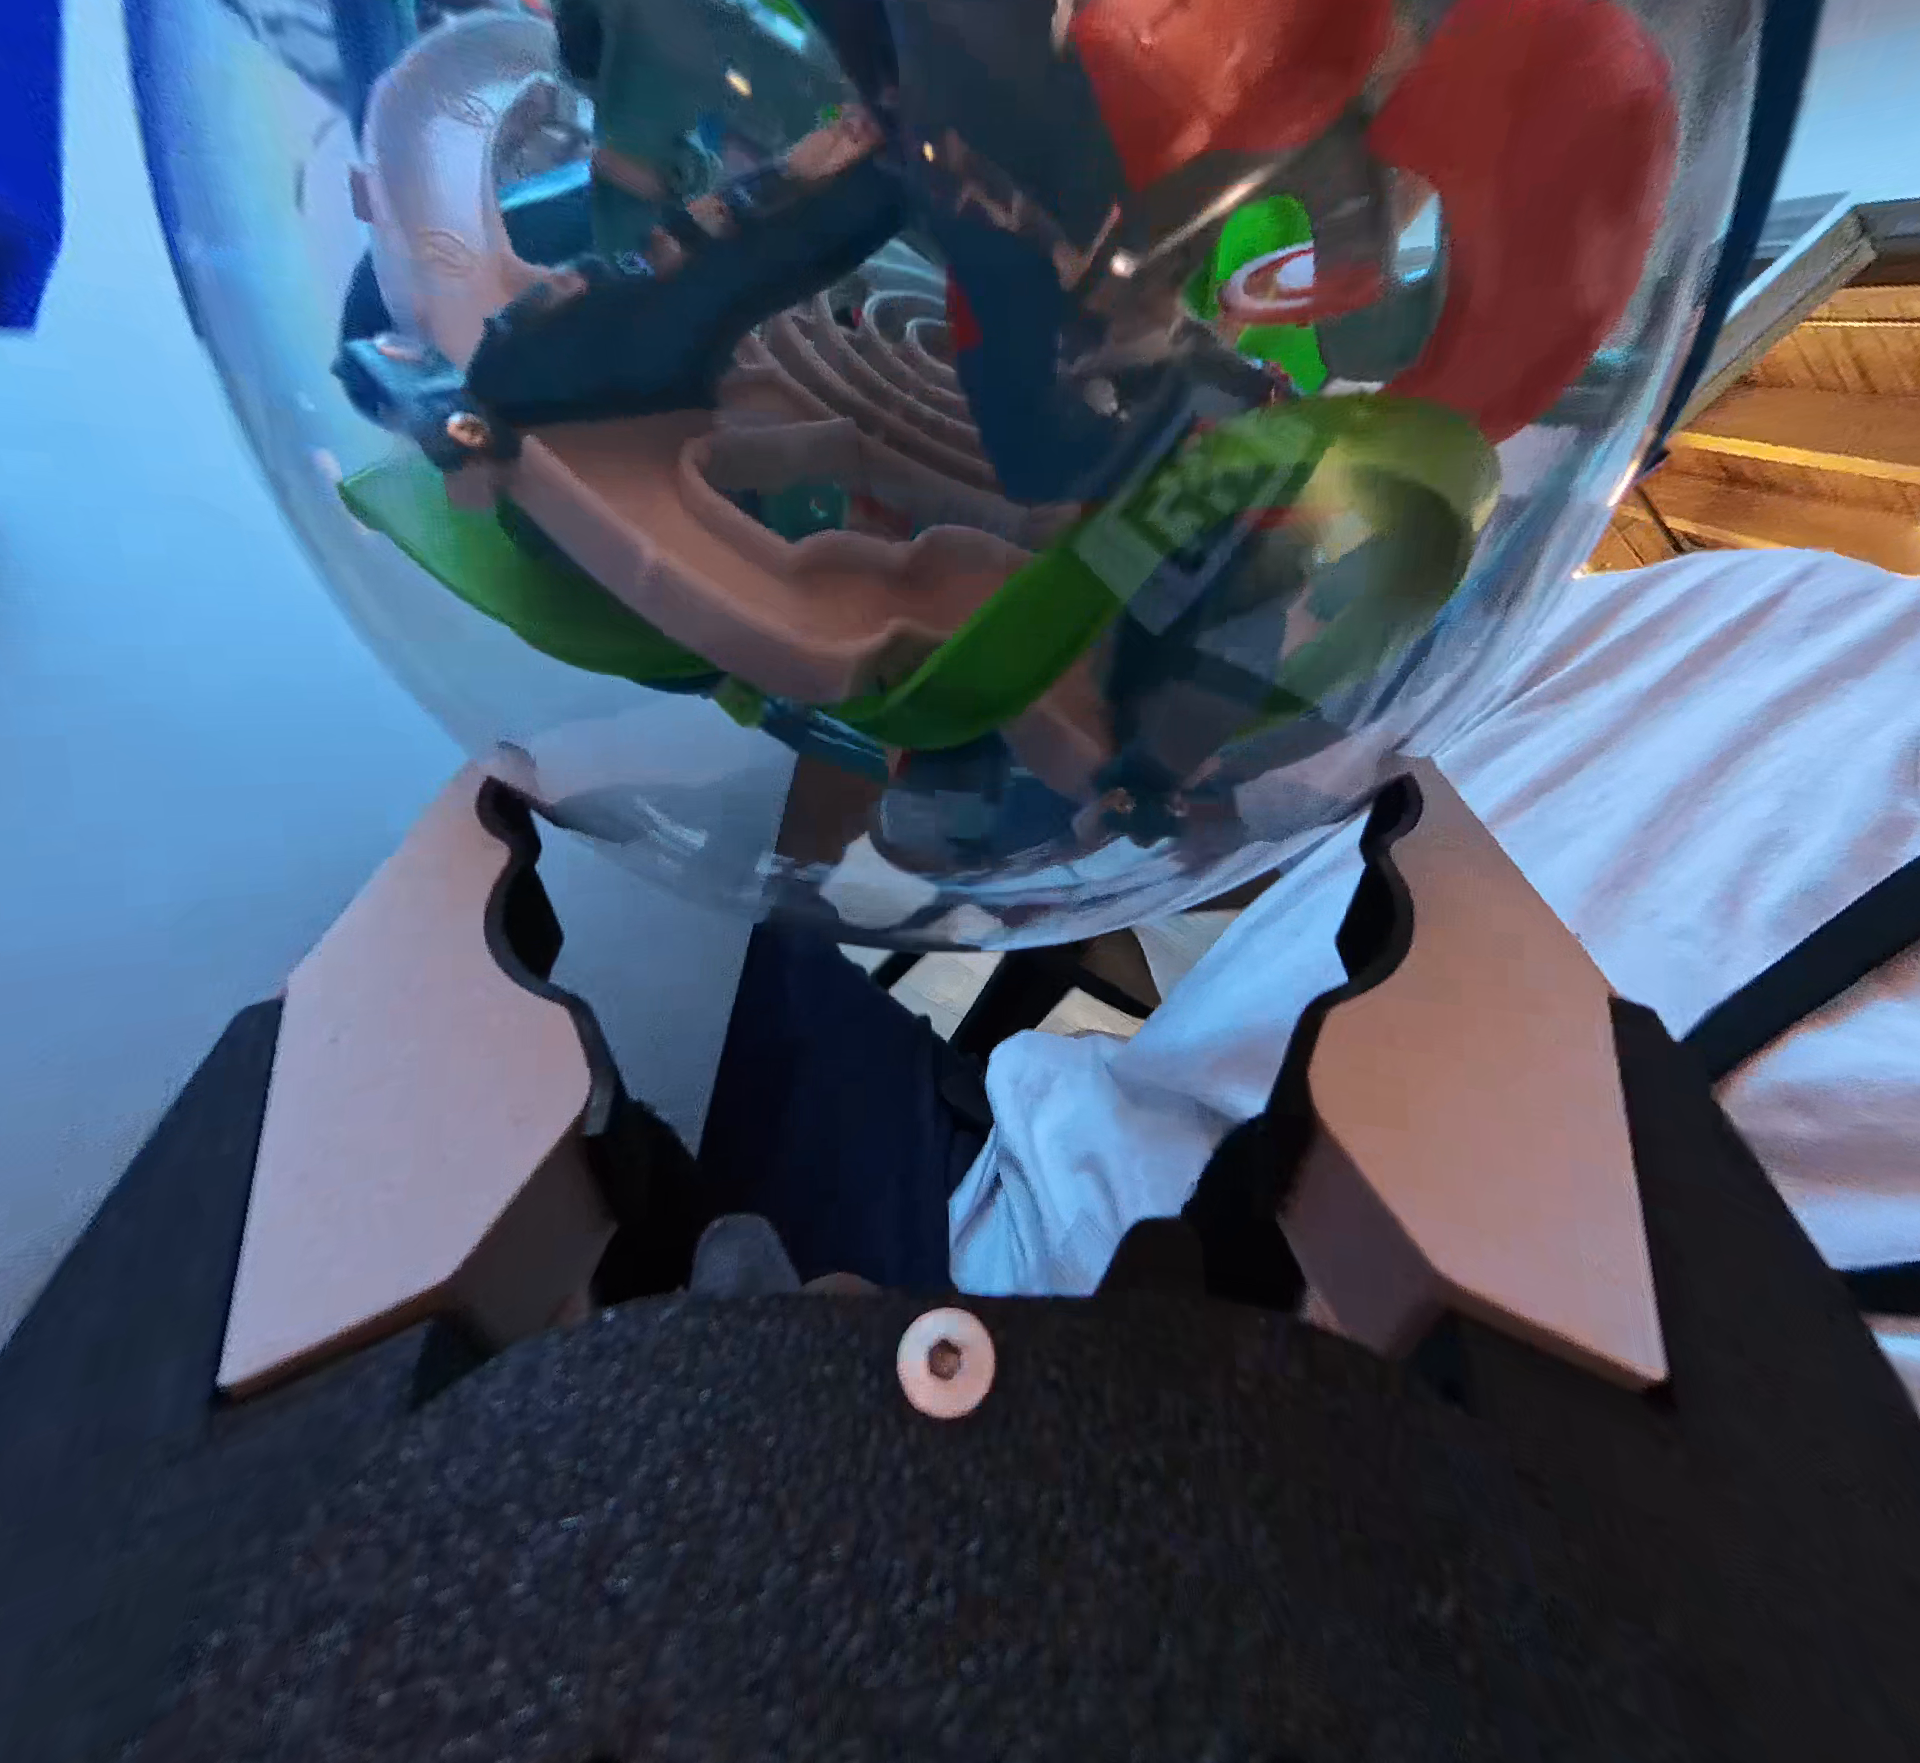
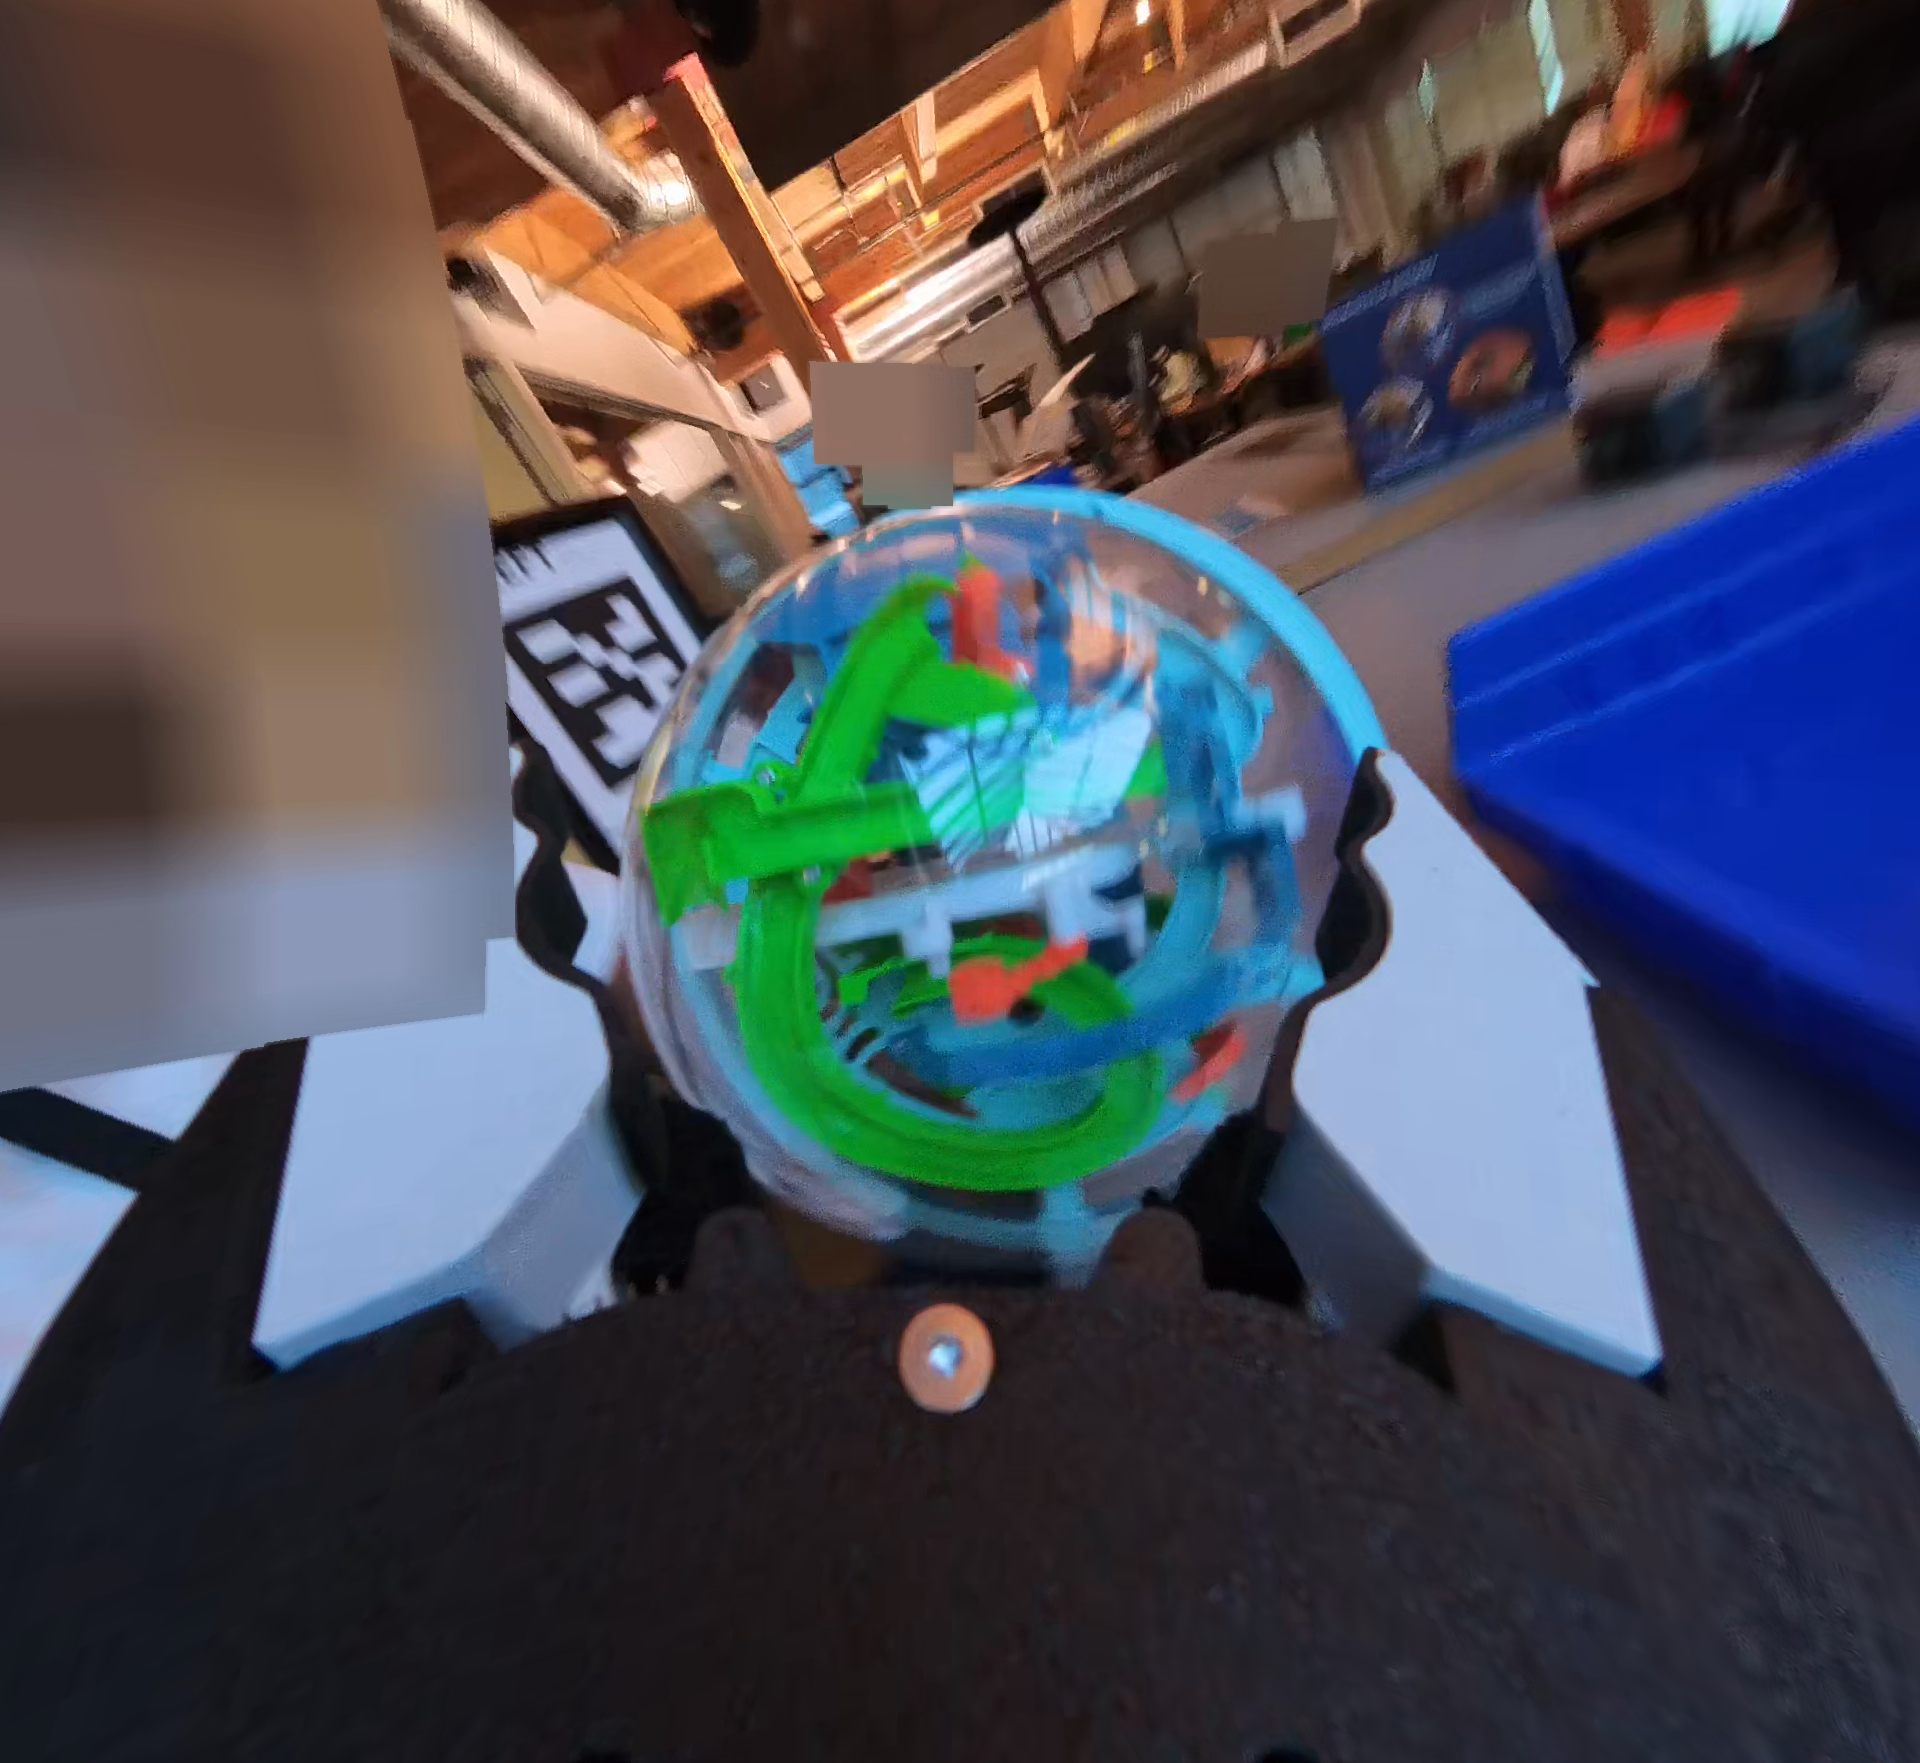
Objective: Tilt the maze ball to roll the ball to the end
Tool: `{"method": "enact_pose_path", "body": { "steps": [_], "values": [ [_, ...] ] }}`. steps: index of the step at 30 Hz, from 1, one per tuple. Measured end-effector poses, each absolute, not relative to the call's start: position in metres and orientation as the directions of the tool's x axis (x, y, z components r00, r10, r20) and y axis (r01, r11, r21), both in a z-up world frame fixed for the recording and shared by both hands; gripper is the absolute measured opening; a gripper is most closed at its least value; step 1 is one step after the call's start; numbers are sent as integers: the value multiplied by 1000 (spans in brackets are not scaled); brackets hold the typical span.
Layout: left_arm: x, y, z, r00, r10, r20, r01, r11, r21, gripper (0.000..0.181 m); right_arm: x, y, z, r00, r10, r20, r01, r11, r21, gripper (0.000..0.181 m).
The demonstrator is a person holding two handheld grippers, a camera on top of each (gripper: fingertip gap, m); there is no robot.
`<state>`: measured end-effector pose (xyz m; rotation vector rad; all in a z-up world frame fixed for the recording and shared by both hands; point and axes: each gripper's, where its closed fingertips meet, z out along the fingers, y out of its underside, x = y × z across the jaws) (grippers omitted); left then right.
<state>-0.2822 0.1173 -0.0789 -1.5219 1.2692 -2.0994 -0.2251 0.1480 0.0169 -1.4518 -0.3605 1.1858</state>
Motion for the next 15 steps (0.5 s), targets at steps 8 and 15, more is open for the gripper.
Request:
{"method": "enact_pose_path", "body": {
  "steps": [8, 15],
  "values": [
    [-278, 112, -92, -388, -542, 745, -352, -660, -663, 147, -244, 135, -22, 585, 799, -143, -3, -174, -985, 154],
    [-280, 113, -89, -344, -613, 711, -362, -612, -703, 142, -235, 148, -17, 580, 752, -313, -97, -318, -943, 155]
  ]
}}
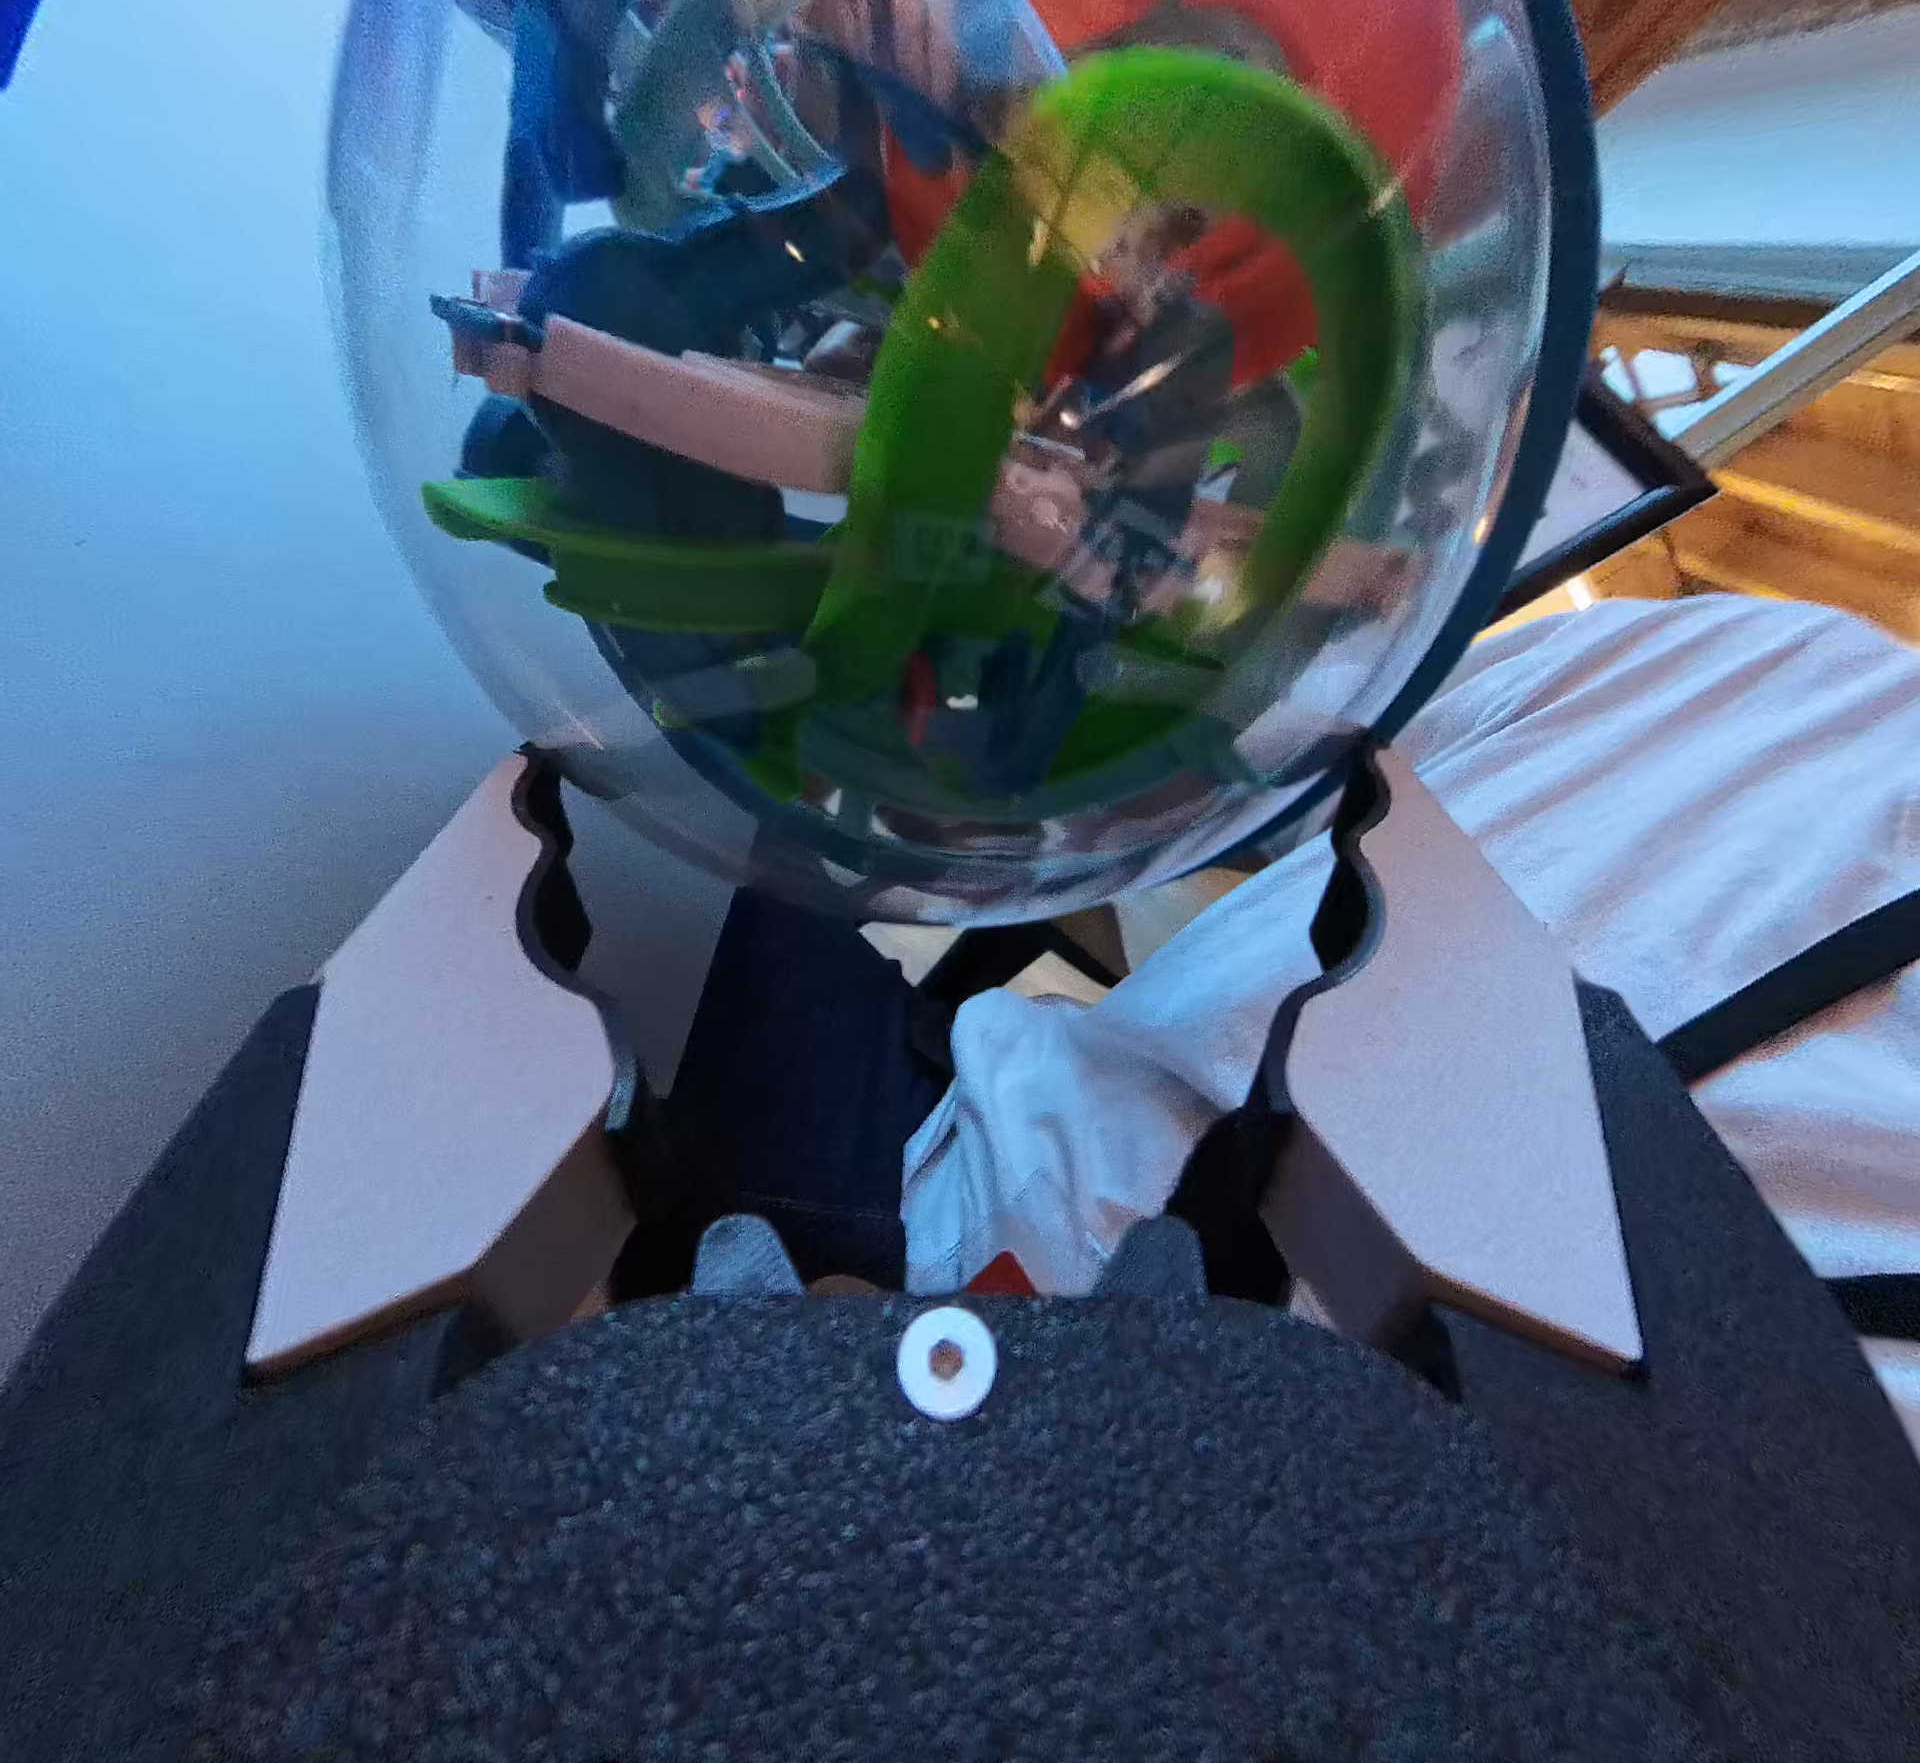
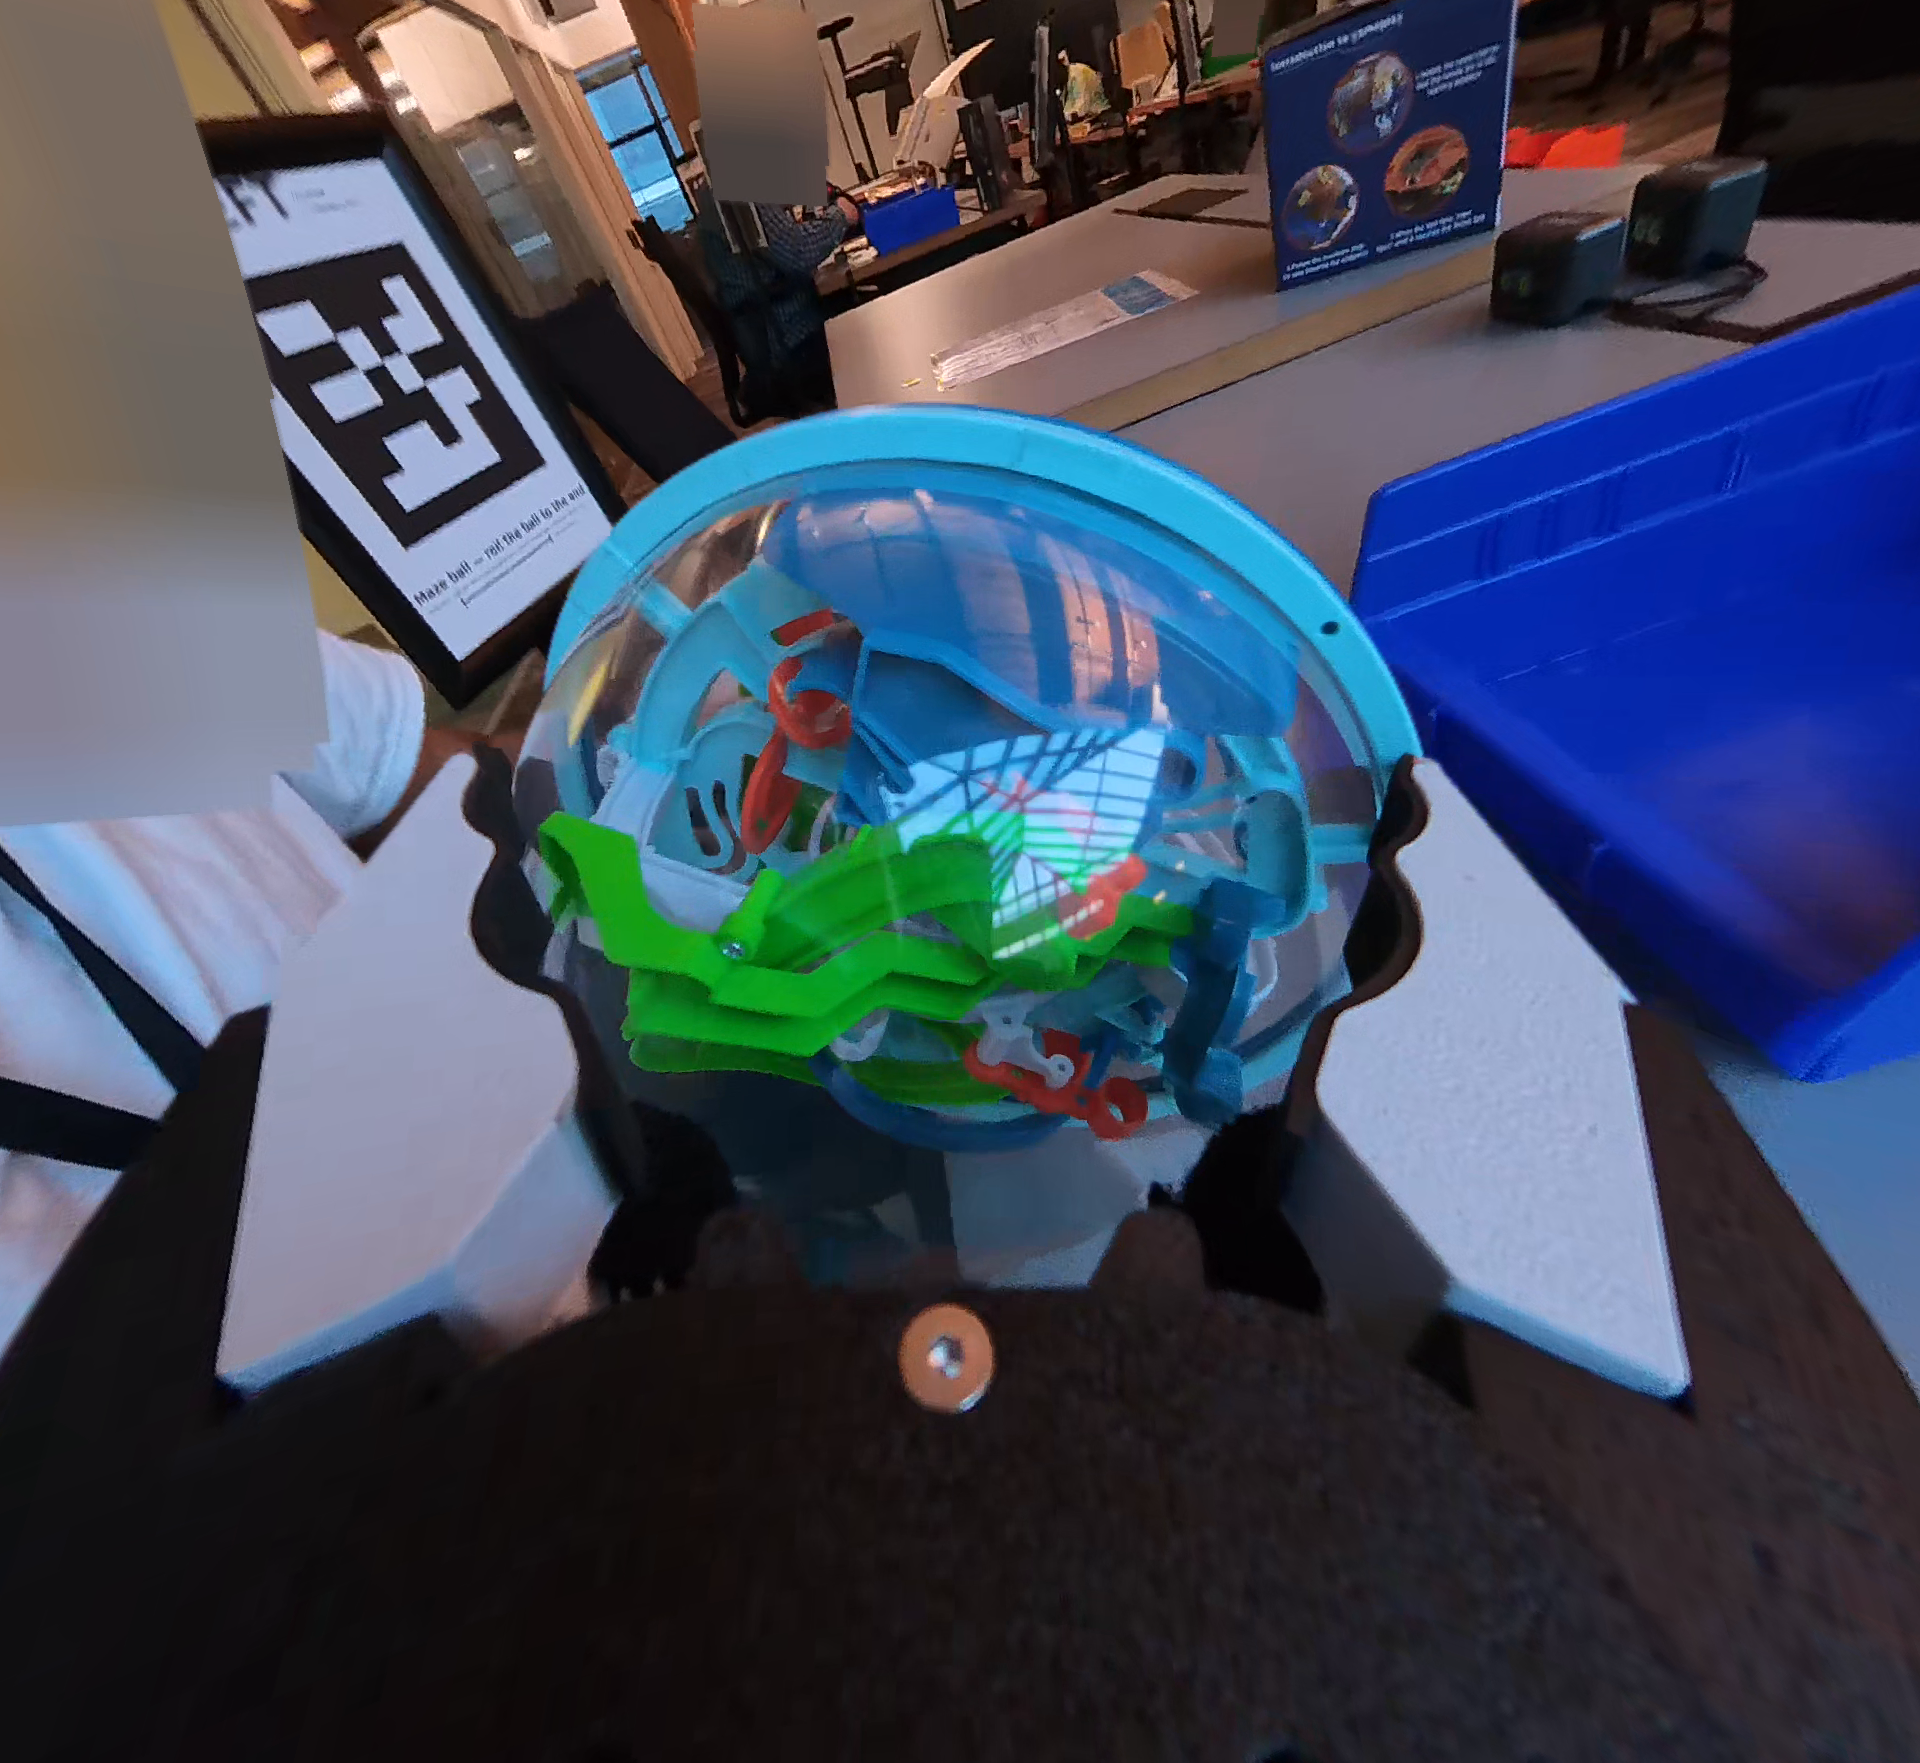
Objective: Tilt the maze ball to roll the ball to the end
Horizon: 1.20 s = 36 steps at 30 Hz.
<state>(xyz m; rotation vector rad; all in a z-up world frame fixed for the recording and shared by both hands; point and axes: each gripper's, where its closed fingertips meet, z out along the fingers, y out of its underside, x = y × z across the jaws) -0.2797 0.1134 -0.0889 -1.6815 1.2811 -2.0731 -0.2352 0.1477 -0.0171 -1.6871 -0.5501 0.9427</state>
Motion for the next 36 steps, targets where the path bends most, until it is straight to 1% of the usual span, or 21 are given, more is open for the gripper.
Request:
{"method": "enact_pose_path", "body": {
  "steps": [2, 4, 6, 8, 10, 13, 15, 17, 19, 21, 24, 27, 30, 34, 36],
  "values": [
    [-280, 115, -93, -311, -714, 627, -348, -529, -774, 141, -230, 152, -19, 578, 718, -388, -132, -387, -913, 155],
    [-277, 123, -107, -211, -877, 431, -349, -345, -871, 142, -226, 157, -31, 579, 667, -468, -130, -492, -861, 154],
    [-276, 132, -112, -143, -939, 314, -356, -247, -901, 156, -227, 156, -43, 565, 656, -500, -82, -558, -826, 154],
    [-279, 139, -114, -106, -958, 266, -357, -213, -910, 152, -230, 154, -50, 549, 652, -523, -58, -595, -802, 154],
    [-281, 140, -113, -118, -948, 296, -354, -238, -904, 146, -230, 158, -47, 542, 647, -536, -86, -592, -801, 154],
    [-281, 134, -114, -157, -926, 343, -355, -271, -894, 134, -228, 165, -30, 548, 665, -508, -171, -505, -846, 154],
    [-277, 126, -118, -174, -917, 359, -368, -278, -887, 134, -230, 169, -21, 563, 674, -478, -190, -458, -869, 153],
    [-274, 117, -124, -197, -900, 390, -392, -292, -872, 134, -234, 171, -17, 581, 678, -450, -171, -439, -882, 153],
    [-271, 114, -129, -192, -895, 402, -404, -301, -864, 136, -240, 169, -18, 608, 688, -396, -100, -429, -898, 153],
    [-269, 113, -135, -190, -902, 388, -422, -282, -862, 140, -247, 166, -18, 632, 704, -322, -34, -390, -920, 153],
    [-266, 106, -143, -189, -917, 351, -445, -238, -863, 140, -253, 161, -15, 633, 719, -289, 7, -378, -926, 153],
    [-263, 97, -141, -215, -891, 400, -438, -278, -855, 135, -255, 162, -13, 627, 721, -295, 85, -440, -894, 151],
    [-262, 91, -144, -224, -885, 409, -455, -276, -847, 134, -253, 164, -18, 614, 716, -333, 112, -496, -861, 152],
    [-260, 79, -151, -240, -885, 398, -482, -247, -841, 135, -247, 169, -27, 630, 657, -414, 145, -623, -769, 153],
    [-259, 74, -150, -256, -877, 406, -487, -246, -838, 134, -246, 172, -26, 627, 644, -438, 148, -651, -745, 153]
  ]
}}
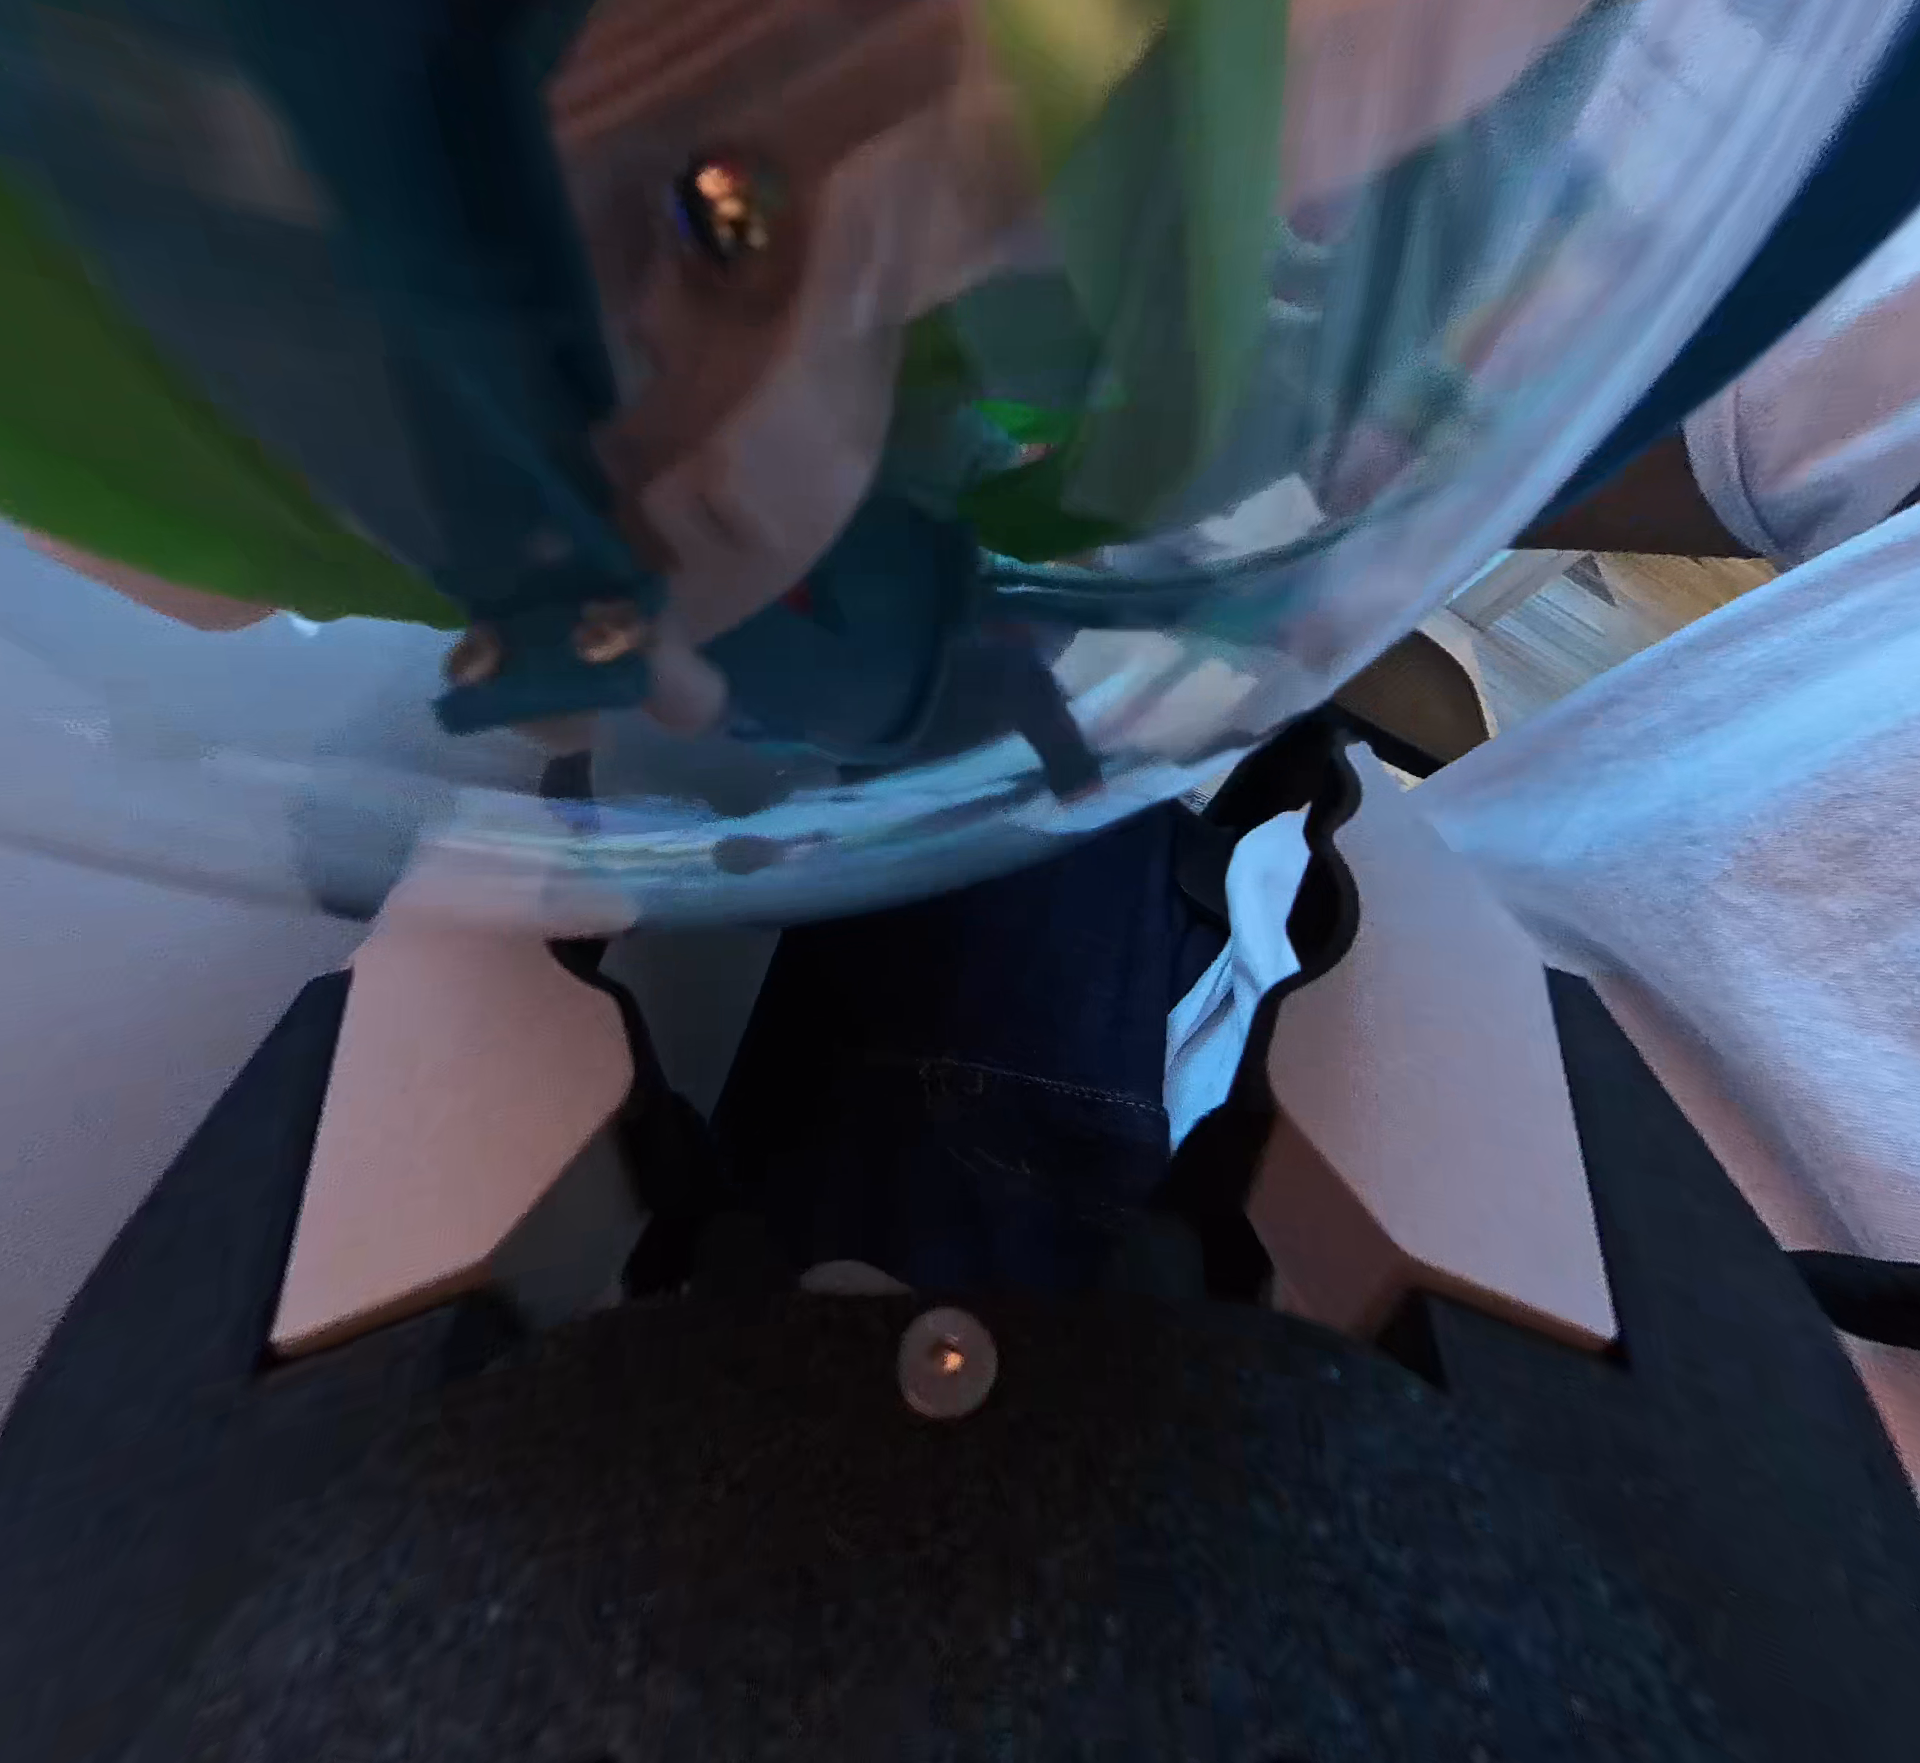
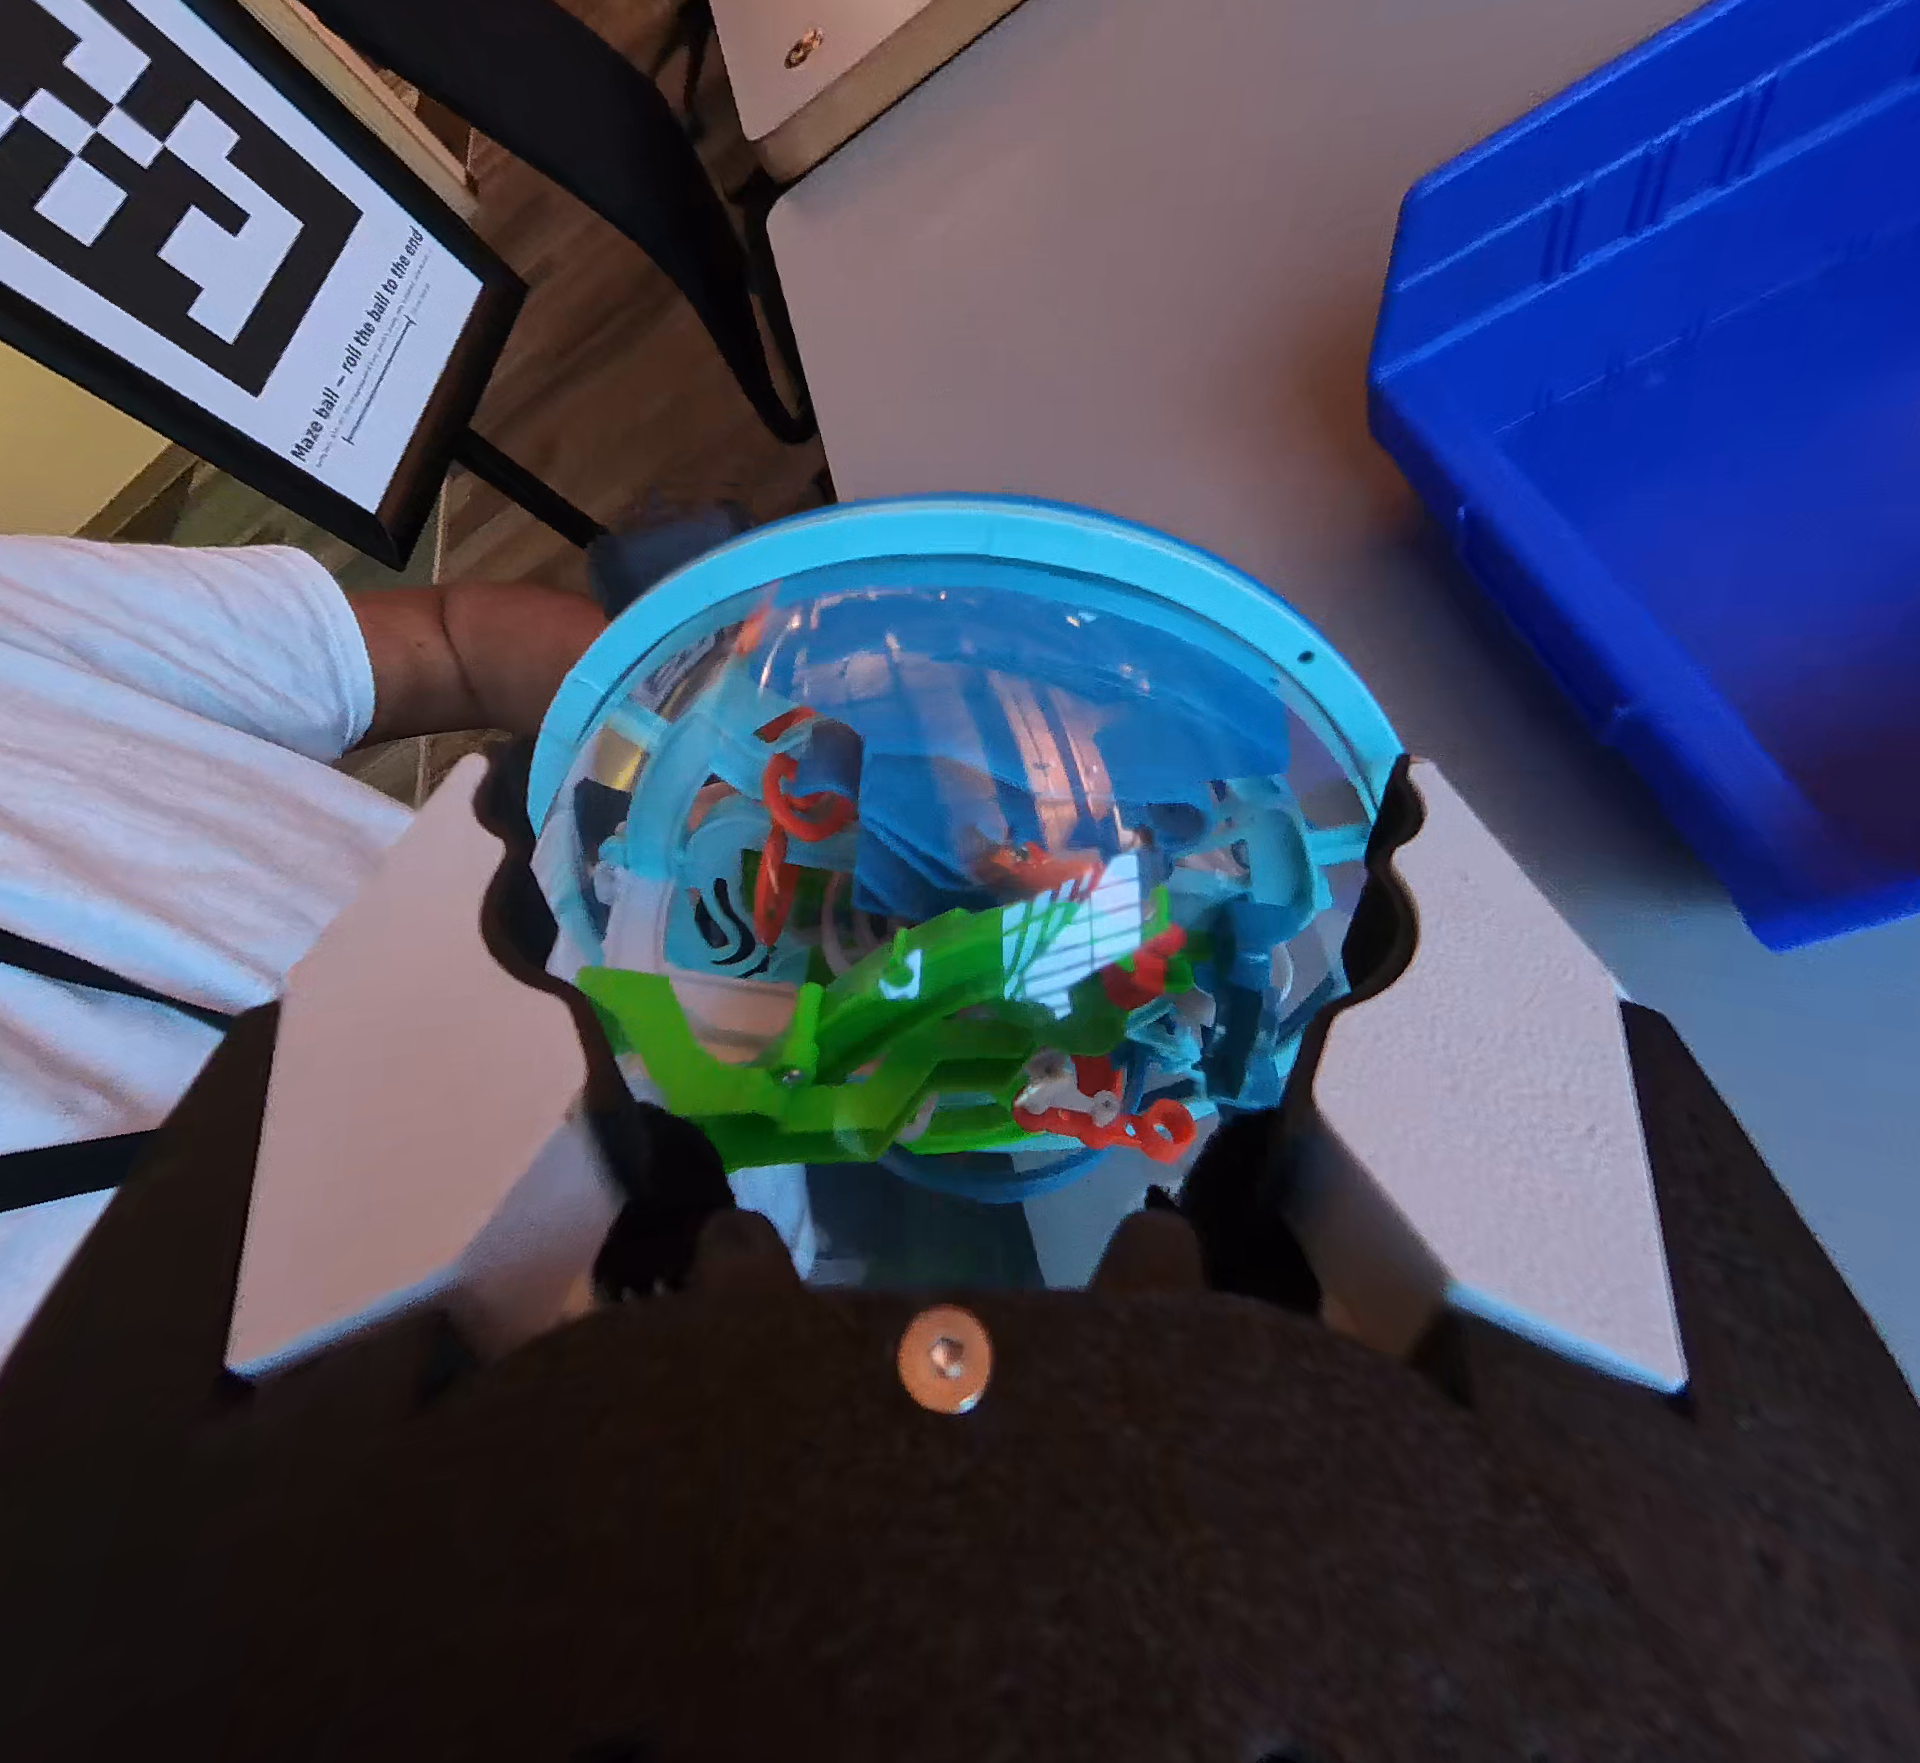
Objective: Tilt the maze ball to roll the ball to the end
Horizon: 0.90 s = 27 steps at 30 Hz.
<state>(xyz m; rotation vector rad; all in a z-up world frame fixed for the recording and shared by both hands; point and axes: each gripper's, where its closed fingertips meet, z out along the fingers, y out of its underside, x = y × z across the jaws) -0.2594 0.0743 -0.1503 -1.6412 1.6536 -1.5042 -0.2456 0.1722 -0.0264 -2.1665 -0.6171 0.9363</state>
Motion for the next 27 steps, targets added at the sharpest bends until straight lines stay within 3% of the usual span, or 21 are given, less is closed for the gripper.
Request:
{"method": "enact_pose_path", "body": {
  "steps": [4, 7, 8, 11, 17, 20, 23, 27],
  "values": [
    [-260, 65, -152, -284, -864, 416, -510, -231, -829, 119, -240, 184, -32, 670, 633, -388, 235, -677, -698, 147],
    [-259, 53, -154, -321, -828, 461, -544, -237, -805, 108, -230, 196, -62, 736, 639, -225, 426, -695, -580, 142],
    [-258, 53, -152, -324, -831, 452, -533, -235, -813, 115, -231, 197, -69, 726, 660, -192, 488, -691, -533, 154],
    [-262, 55, -147, -335, -820, 463, -536, -239, -810, 101, -230, 196, -74, 735, 652, -186, 527, -722, -448, 154],
    [-277, 71, -138, -341, -854, 392, -508, -183, -841, 107, -229, 200, -75, 717, 662, -218, 539, -725, -429, 154],
    [-290, 107, -123, -302, -898, 319, -473, -150, -868, 97, -223, 204, -75, 708, 649, -279, 507, -742, -439, 154],
    [-284, 155, -120, -221, -948, 227, -435, -112, -893, 122, -218, 208, -74, 680, 648, -342, 482, -747, -457, 153],
    [-264, 182, -94, -274, -915, 297, -394, -175, -902, 135, -221, 208, -71, 599, 708, -374, 512, -697, -501, 152]
  ]
}}
